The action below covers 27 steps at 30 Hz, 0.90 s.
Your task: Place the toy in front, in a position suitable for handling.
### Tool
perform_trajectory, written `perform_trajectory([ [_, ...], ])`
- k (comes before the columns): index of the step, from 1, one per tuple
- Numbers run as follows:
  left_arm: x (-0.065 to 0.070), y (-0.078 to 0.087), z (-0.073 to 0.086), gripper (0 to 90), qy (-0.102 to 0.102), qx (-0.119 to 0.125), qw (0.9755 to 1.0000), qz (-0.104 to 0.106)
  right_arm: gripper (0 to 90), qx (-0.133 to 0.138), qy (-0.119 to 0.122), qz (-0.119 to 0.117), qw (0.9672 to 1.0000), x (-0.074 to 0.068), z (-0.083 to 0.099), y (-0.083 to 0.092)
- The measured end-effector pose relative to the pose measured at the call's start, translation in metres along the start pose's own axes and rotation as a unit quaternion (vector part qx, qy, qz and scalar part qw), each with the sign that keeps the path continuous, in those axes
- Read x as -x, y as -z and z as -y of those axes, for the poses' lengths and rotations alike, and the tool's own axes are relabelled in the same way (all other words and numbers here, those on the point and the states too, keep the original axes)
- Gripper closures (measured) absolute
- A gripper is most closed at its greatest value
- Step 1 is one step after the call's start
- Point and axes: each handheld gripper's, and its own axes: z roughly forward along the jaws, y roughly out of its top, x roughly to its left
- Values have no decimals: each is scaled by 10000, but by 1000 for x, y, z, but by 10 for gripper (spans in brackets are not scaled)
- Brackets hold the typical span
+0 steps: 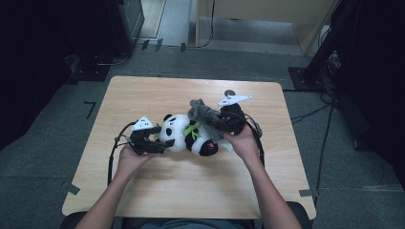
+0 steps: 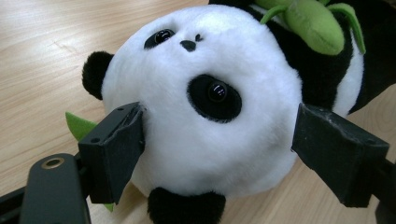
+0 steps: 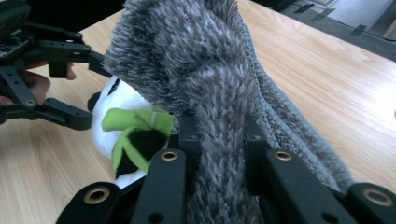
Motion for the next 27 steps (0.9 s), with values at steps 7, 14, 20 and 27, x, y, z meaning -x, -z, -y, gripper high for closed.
perform_trajectory([
  [7, -3, -13, 6, 81, 133, -77, 9999, 2, 777, -242, -61, -105, 9996, 1, 6, -19],
  [14, -3, -20, 9, 69, 116, 122, 9998, -124, 780, -221, -124, -164, 9995, 4, 12, -25],
  [20, 2, -21, 17, 193, 101, 250, 9991, -316, 774, -201, -206, -218, 9993, 5, 13, -27],
  [27, 9, -19, 22, 345, 125, 289, 9981, -539, 786, -215, -31, -241, 9995, 4, 10, -25],
])
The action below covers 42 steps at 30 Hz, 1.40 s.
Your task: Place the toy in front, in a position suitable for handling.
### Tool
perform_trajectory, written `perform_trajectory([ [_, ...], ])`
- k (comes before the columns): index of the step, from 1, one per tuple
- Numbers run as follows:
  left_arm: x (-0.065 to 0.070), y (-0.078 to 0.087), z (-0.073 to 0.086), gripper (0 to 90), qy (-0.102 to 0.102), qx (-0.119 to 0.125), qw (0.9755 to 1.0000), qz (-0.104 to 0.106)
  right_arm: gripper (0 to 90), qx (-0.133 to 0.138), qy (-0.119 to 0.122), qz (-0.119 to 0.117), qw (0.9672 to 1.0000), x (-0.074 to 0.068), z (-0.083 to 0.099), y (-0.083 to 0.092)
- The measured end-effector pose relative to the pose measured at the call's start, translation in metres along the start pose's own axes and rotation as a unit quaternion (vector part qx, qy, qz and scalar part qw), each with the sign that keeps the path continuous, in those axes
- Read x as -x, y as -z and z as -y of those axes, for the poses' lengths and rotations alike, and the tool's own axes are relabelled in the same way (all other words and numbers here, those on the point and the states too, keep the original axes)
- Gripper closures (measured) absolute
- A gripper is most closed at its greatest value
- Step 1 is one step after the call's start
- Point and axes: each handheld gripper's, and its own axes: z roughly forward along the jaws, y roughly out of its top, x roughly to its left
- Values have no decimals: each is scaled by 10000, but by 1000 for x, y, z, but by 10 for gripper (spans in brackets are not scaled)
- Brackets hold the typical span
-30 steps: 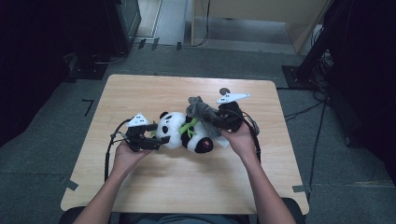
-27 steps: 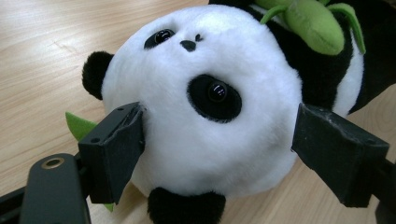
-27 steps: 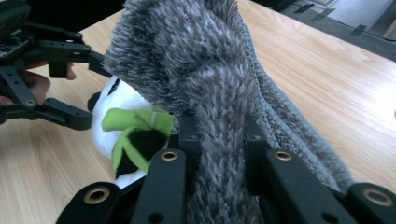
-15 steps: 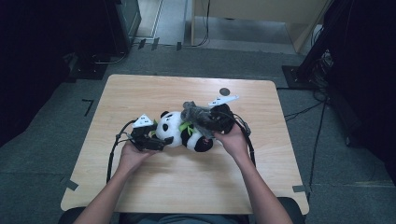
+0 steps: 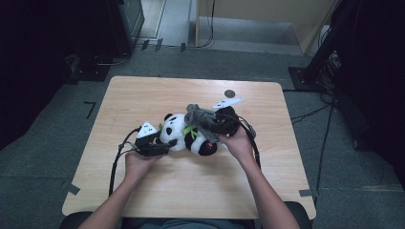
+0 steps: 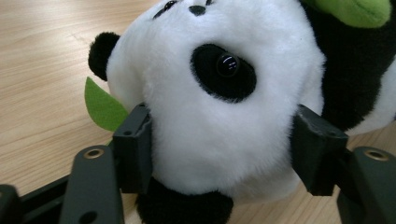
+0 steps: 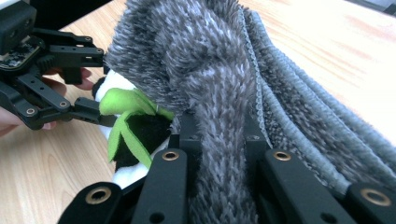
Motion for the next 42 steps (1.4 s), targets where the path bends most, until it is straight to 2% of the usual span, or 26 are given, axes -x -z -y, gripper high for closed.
perform_trajectory([
  [4, 2, 1, 0, 359, -10, -19, 10000, -41, 787, 37, 91, 60, 9999, -1, -7, 3],
  [7, 3, 2, -1, 360, 66, -101, 9999, -41, 786, 191, 142, 64, 9997, -1, -23, 5],
  [10, 4, 3, -2, 363, 81, -177, 9998, -60, 783, 213, 219, 52, 9995, -1, -36, 2],
  [16, 3, 4, -4, 365, 60, -232, 9997, -14, 783, 326, 254, -117, 9991, 2, -54, -6],
  [20, 3, 4, -4, 365, 29, -260, 9997, -11, 777, 510, 414, -208, 9976, -1, -62, -10],
  [23, 3, 4, -4, 364, 38, -254, 9997, -10, 775, 418, 478, -234, 9977, -6, -68, -17],
  [25, 3, 4, -4, 365, 36, -263, 9996, -16, 787, 271, 473, -93, 9985, -11, -71, -22],
  [27, 3, 4, -4, 365, 44, -263, 9996, -16, 791, 251, 466, -61, 9986, -12, -72, -24],
  [30, 3, 5, -5, 365, 50, -271, 9996, -20, 791, 121, 437, -92, 9989, -14, -79, -36],
  [36, 2, 4, -4, 365, 80, -253, 9996, 9, 790, 239, 586, -142, 9979, -19, -85, -41],
  [42, 2, 4, -5, 370, 98, -254, 9996, 9, 791, -3, 425, -396, 9983, -14, -85, -58],
])
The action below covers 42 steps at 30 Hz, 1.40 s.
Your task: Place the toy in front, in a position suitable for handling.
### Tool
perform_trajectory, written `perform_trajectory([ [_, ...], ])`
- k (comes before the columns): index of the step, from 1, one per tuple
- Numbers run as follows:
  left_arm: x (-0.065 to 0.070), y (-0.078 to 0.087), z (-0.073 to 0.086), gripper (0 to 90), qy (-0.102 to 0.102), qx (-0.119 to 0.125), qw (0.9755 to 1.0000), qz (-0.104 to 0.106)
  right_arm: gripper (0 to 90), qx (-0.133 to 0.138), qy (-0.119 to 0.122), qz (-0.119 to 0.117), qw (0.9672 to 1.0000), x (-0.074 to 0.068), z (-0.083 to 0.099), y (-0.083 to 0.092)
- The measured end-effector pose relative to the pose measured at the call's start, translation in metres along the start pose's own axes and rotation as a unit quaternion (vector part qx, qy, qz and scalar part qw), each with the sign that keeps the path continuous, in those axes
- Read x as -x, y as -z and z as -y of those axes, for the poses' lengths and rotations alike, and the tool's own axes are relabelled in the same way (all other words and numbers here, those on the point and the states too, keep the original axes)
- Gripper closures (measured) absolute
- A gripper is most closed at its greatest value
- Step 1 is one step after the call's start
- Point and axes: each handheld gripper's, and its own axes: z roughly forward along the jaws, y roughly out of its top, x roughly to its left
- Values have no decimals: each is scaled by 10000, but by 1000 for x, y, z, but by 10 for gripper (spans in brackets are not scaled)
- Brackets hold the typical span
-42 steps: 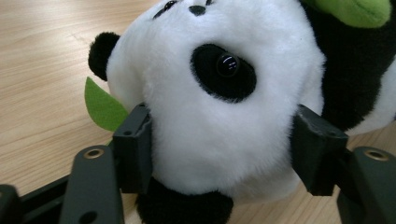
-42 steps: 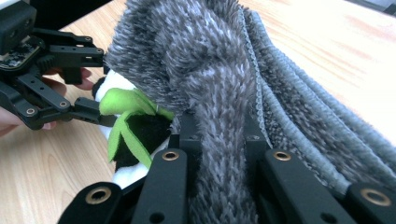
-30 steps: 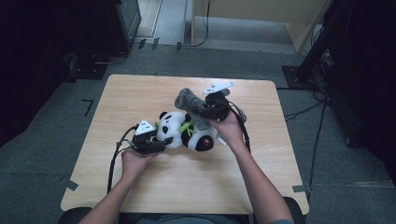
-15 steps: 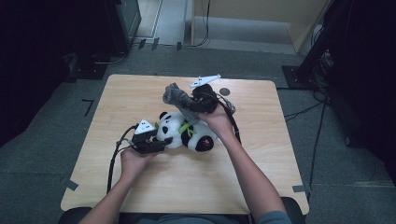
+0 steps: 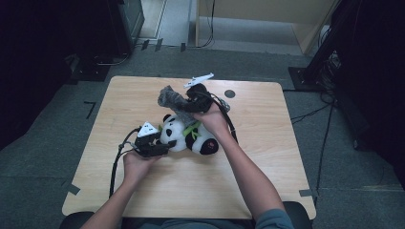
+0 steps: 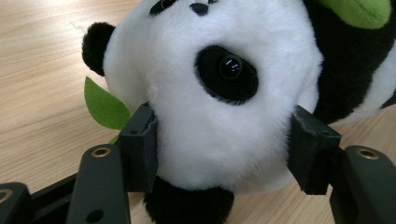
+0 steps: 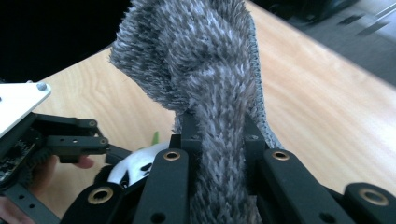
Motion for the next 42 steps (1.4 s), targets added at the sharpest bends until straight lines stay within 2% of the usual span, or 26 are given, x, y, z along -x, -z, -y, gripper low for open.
perform_trajectory([
  [5, -1, 0, 0, 382, 22, 7, 10000, 42, 791, -520, 5, -266, 9983, -6, 4, -27],
  [7, -1, 0, 0, 379, 58, -10, 10000, 17, 791, -713, 77, -257, 9971, -9, 4, -36],
  [9, -2, 0, 1, 380, 84, 7, 10000, 26, 790, -730, 101, -230, 9970, -10, 4, -37],
  [14, -2, -1, 1, 383, 113, 30, 9999, 41, 785, -772, 1, -299, 9966, 0, 7, -41],
  [16, -2, -1, 1, 386, 113, 34, 9999, 53, 785, -776, 32, -264, 9966, 2, 8, -40],
  [20, -3, -1, 1, 391, 135, 44, 9999, 68, 785, -778, -50, -216, 9967, 7, 10, -40],
  [21, -3, -1, 1, 391, 149, 47, 9999, 60, 784, -829, -130, -135, 9964, 12, 11, -40],
  [24, -3, -1, 1, 391, 176, 35, 9998, 70, 786, -853, -335, -140, 9957, 19, 13, -40],
  [29, -3, -1, 0, 401, 190, 17, 9998, 73, 786, -914, -400, -56, 9950, 24, 14, -39],
  [30, -3, -1, 0, 404, 181, 14, 9998, 73, 785, -1081, -325, 218, 9934, 27, 13, -38],
  [31, -3, -1, 0, 406, 185, 9, 9998, 81, 782, -1191, -309, 379, 9917, 29, 13, -38],
  [32, -3, -1, 0, 406, 206, 15, 9997, 92, 782, -1191, -309, 379, 9917, 29, 13, -38],
  [33, -3, -1, 0, 409, 189, 18, 9998, 96, 775, -1341, -311, 646, 9884, 36, 15, -37],
  [36, -2, -1, 0, 410, 164, 15, 9998, 89, 778, -1344, -417, 633, 9880, 42, 17, -34],
  [39, -3, 0, 1, 416, 154, -9, 9998, 93, 803, -1437, -371, 811, 9856, 47, 16, -27],
  [42, -2, 0, 1, 427, 115, -32, 9999, 75, 805, -1386, -591, 867, 9848, 56, 19, -19],
])
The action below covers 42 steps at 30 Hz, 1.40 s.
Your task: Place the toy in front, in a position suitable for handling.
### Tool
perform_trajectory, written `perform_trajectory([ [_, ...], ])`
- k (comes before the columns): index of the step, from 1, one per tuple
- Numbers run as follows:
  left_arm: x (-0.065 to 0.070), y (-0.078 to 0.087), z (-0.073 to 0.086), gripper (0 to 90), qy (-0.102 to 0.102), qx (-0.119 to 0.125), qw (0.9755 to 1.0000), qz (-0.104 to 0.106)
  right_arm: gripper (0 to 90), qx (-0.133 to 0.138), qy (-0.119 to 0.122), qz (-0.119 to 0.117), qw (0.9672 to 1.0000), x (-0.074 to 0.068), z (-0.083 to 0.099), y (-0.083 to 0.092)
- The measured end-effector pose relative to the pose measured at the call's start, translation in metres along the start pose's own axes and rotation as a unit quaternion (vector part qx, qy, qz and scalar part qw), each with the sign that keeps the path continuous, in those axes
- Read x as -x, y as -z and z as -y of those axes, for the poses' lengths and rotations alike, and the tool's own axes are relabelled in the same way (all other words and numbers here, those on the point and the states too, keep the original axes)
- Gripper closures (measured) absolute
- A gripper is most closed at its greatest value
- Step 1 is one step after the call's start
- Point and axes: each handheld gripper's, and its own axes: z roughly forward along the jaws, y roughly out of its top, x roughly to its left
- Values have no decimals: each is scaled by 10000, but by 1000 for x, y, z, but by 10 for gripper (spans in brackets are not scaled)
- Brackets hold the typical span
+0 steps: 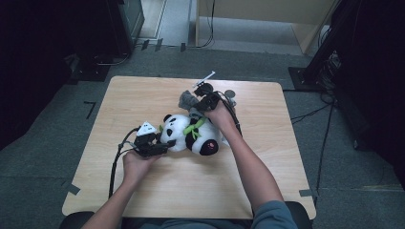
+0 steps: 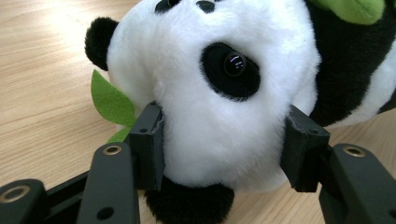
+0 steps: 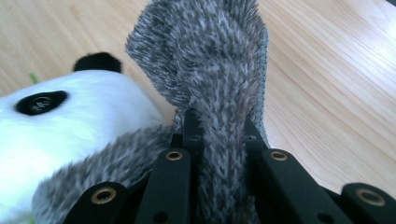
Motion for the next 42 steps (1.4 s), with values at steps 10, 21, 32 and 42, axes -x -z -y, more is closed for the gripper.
perform_trajectory([
  [10, 0, 0, 0, 427, 30, 28, 10000, 9, 805, 210, -311, -15, 9993, 24, 16, 14],
  [21, -1, 0, 1, 425, -1, 43, 10000, 17, 804, 506, -473, -21, 9976, 41, 31, 33],
  [32, -1, 0, -1, 424, 57, 23, 10000, 21, 803, 961, -717, 104, 9927, 55, 29, 65],
  [42, -2, 0, -3, 424, 34, -25, 10000, 35, 803, 1206, -112, -167, 9925, 13, 0, 83],
])
